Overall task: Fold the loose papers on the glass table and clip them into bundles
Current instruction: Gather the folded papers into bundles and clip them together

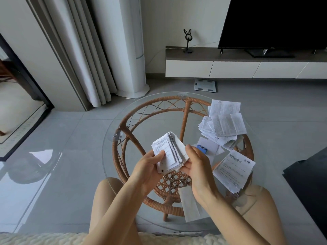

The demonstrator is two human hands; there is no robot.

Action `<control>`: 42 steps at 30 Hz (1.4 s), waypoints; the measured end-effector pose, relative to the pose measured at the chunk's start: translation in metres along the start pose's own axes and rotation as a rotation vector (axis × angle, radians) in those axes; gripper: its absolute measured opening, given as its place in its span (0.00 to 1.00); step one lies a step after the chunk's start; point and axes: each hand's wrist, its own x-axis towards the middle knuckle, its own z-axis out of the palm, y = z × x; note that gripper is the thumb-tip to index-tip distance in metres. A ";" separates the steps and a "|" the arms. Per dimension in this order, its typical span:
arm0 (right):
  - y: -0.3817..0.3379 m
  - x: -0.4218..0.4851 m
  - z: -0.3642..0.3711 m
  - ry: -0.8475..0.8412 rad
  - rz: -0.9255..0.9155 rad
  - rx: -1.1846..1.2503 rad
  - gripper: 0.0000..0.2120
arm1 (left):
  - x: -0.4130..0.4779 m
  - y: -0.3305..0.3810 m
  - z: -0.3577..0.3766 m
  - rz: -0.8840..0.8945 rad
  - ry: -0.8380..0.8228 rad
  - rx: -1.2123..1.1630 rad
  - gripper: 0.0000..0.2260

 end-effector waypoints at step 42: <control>-0.027 0.041 -0.077 -0.225 -0.407 -1.831 0.14 | 0.003 0.014 -0.018 -0.005 -0.104 0.602 0.14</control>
